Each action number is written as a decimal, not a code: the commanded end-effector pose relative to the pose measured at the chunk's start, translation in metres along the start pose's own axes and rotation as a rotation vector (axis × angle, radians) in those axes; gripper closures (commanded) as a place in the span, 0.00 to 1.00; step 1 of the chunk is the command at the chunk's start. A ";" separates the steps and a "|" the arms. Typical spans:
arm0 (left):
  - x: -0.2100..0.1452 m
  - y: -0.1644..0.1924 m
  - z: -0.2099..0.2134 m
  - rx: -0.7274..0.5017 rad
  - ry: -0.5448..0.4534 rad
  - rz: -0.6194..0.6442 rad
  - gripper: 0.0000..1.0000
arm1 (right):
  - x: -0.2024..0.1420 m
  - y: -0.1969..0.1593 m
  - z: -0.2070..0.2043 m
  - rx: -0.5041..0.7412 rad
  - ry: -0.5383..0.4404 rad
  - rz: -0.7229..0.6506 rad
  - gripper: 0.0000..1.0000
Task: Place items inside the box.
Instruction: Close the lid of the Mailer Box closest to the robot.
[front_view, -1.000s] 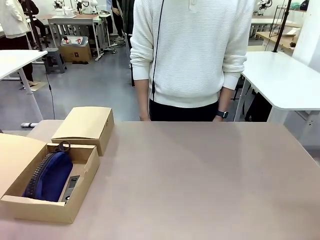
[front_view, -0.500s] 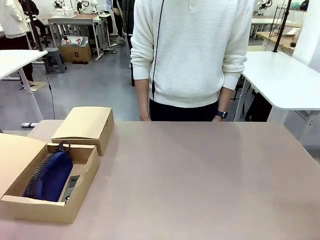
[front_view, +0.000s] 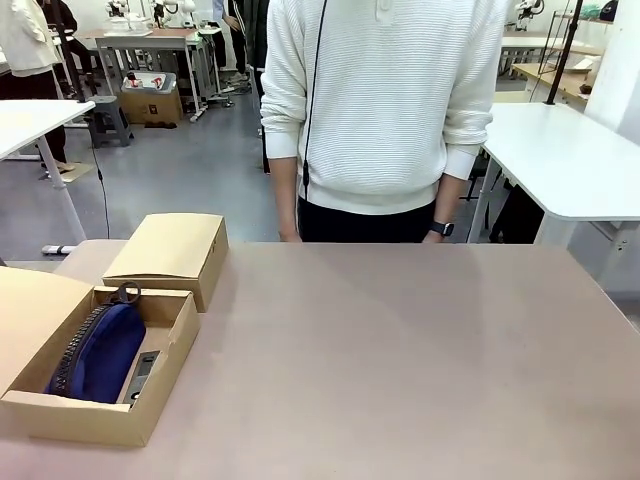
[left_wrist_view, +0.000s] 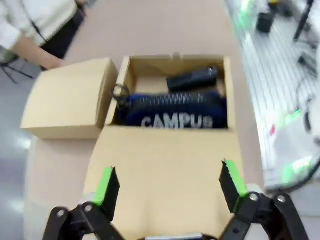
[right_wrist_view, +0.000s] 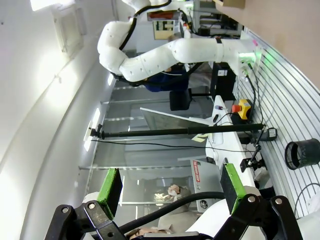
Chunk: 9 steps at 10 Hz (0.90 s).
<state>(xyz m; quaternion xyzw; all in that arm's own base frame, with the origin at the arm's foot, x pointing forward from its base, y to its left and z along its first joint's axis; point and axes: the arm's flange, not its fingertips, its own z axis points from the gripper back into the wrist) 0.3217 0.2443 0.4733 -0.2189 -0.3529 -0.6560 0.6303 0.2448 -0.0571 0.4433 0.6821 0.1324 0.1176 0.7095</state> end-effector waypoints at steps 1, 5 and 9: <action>0.009 -0.001 -0.008 0.008 -0.085 0.148 0.00 | 0.002 0.006 -0.002 0.021 -0.009 -0.012 0.00; -0.007 -0.006 -0.012 -0.047 0.086 -0.032 0.00 | 0.002 0.006 -0.002 0.021 -0.009 -0.012 0.00; -0.060 0.000 -0.007 -0.083 0.141 0.049 0.00 | 0.002 0.006 -0.002 0.021 -0.009 -0.012 0.00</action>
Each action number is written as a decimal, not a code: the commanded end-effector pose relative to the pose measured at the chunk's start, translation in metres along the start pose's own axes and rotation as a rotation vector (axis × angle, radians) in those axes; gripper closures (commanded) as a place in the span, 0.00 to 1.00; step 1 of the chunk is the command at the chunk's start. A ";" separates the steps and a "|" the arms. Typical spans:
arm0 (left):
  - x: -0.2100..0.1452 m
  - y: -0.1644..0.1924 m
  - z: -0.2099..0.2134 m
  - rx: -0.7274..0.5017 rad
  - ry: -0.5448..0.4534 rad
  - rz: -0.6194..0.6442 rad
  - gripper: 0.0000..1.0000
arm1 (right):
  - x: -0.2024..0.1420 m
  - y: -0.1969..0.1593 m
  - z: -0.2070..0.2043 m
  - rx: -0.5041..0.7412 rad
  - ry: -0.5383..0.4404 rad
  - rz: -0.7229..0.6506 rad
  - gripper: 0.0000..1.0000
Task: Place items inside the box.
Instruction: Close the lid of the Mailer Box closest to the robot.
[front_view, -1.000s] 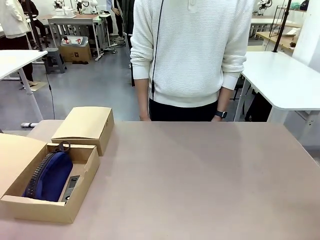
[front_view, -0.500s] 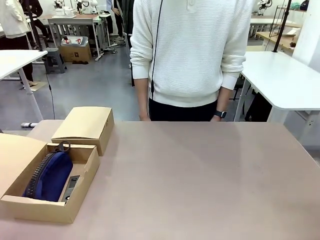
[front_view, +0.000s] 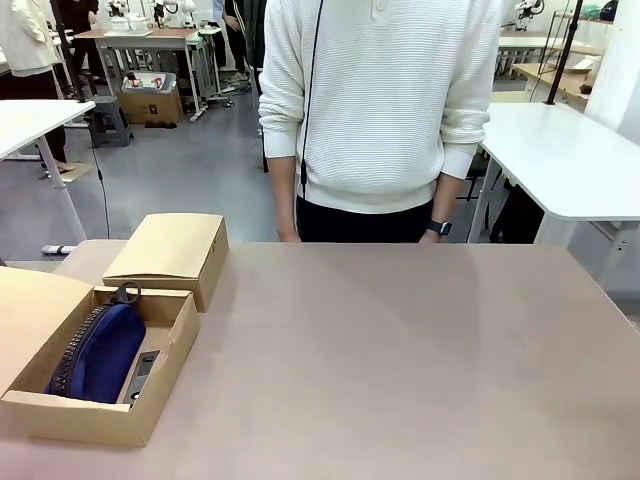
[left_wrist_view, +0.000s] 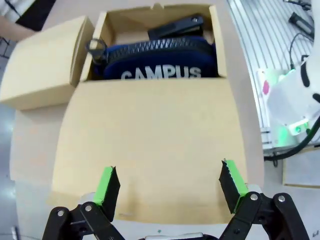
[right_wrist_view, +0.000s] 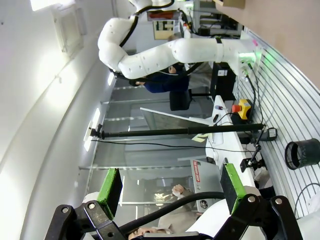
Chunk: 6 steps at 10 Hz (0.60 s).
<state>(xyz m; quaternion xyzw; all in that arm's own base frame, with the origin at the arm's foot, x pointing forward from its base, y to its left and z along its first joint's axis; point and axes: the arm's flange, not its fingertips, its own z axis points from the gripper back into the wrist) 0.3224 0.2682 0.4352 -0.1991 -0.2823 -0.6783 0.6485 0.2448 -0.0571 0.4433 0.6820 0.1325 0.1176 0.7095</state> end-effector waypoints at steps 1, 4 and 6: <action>-0.032 0.015 -0.005 -0.016 0.001 0.083 0.00 | 0.002 0.006 -0.002 0.021 -0.009 -0.012 0.00; -0.068 0.029 0.001 0.045 0.024 0.186 0.00 | 0.002 0.006 -0.002 0.021 -0.009 -0.012 0.00; -0.076 0.030 -0.004 0.013 0.019 0.192 0.00 | 0.002 0.006 -0.002 0.021 -0.009 -0.012 0.00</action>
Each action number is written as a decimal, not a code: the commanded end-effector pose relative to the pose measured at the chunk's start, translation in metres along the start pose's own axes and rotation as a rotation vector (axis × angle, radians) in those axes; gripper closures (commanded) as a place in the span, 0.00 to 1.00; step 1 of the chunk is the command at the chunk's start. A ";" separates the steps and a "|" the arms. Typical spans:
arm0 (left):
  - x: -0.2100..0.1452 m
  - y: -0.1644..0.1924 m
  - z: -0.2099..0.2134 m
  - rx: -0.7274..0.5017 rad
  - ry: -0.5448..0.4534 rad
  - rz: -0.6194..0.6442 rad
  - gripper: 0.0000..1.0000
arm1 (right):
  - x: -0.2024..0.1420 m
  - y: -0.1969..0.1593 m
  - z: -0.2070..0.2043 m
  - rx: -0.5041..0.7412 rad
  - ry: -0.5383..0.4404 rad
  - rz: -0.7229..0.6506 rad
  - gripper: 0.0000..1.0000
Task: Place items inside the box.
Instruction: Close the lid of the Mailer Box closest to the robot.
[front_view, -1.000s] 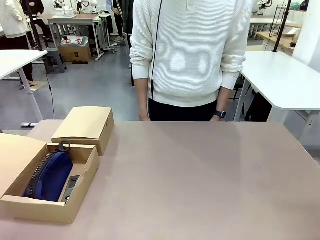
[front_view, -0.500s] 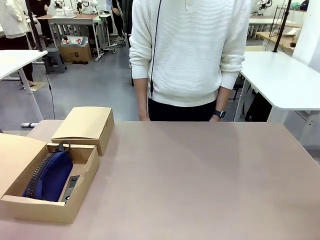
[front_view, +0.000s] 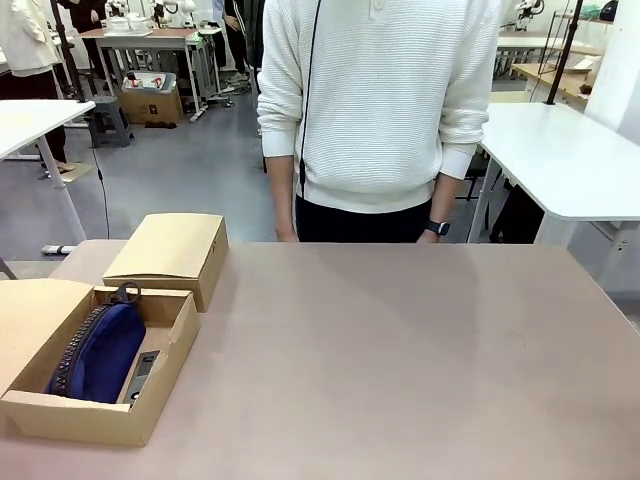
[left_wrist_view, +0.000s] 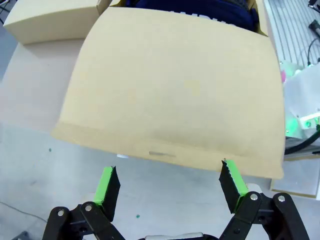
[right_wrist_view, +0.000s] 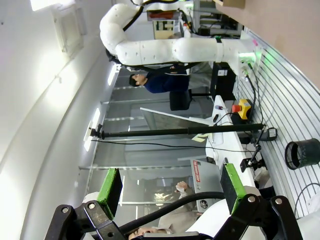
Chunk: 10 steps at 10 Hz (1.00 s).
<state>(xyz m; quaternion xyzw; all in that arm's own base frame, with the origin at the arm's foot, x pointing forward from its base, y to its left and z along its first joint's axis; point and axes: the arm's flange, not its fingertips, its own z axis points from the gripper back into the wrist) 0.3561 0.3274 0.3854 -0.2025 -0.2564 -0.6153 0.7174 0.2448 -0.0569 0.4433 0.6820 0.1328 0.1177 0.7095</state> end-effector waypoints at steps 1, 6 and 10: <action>0.001 0.003 -0.004 -0.017 -0.043 -0.004 0.00 | 0.002 0.006 -0.002 0.021 -0.010 -0.011 0.00; -0.044 0.019 -0.005 -0.047 0.039 0.079 0.00 | 0.002 0.006 -0.002 0.021 -0.010 -0.011 0.00; -0.060 0.019 0.015 -0.069 0.039 0.044 0.00 | 0.002 0.006 -0.002 0.021 -0.010 -0.011 0.00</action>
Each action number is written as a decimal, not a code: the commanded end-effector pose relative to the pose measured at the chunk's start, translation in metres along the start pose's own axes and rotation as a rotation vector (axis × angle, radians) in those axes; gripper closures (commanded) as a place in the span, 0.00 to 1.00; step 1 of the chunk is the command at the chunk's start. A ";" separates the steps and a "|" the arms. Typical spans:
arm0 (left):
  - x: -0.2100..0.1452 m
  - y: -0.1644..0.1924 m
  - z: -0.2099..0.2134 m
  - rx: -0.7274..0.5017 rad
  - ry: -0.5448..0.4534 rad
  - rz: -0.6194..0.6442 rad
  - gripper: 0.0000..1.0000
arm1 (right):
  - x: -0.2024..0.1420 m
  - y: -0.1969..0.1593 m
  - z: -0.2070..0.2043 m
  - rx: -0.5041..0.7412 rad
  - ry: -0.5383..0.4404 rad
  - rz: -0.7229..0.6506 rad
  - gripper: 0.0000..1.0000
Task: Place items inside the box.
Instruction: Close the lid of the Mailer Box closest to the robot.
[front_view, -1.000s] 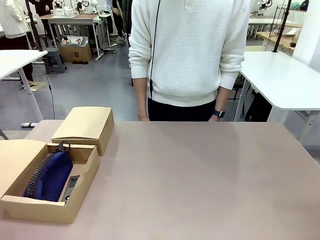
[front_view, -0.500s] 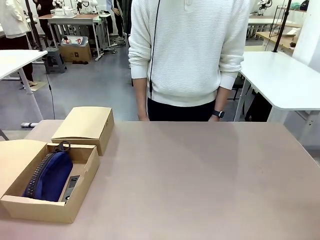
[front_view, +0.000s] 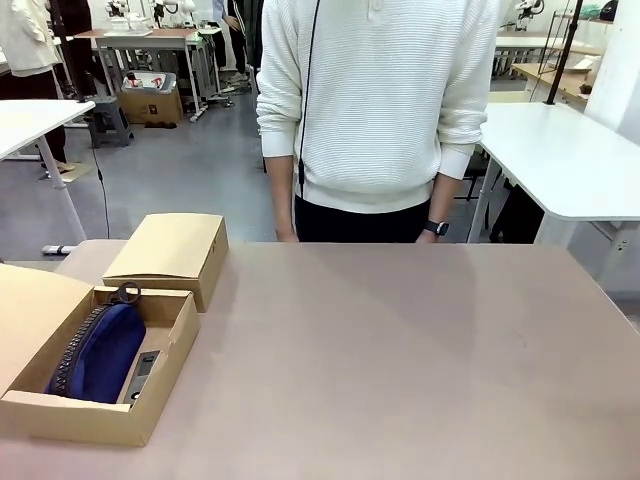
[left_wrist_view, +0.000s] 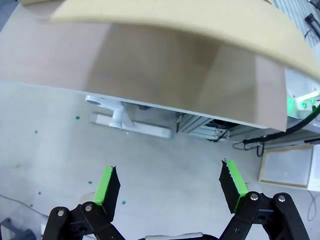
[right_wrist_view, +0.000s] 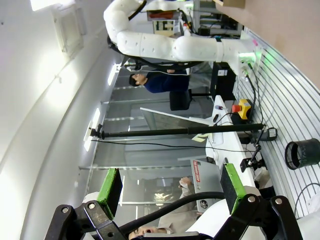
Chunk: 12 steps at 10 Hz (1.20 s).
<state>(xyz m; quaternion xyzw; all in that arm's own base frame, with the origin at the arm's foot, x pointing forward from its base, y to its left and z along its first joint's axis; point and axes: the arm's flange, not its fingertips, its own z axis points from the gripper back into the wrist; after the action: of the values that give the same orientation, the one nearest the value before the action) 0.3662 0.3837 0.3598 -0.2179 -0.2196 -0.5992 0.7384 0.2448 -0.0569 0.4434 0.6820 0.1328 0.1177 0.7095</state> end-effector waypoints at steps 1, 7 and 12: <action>0.000 0.000 -0.002 -0.025 -0.049 -0.049 0.00 | 0.002 0.006 -0.002 0.021 -0.010 -0.012 0.00; 0.040 0.000 -0.043 -0.152 -0.272 -0.189 0.00 | 0.002 0.006 -0.002 0.021 -0.010 -0.012 0.00; 0.079 -0.026 -0.038 -0.218 -0.509 -0.271 0.00 | 0.002 0.006 -0.002 0.021 -0.010 -0.012 0.00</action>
<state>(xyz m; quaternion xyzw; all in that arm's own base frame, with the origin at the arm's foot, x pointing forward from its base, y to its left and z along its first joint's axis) 0.3679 0.2902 0.3709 -0.4089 -0.3330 -0.6355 0.5639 0.2448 -0.0569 0.4434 0.6820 0.1327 0.1178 0.7095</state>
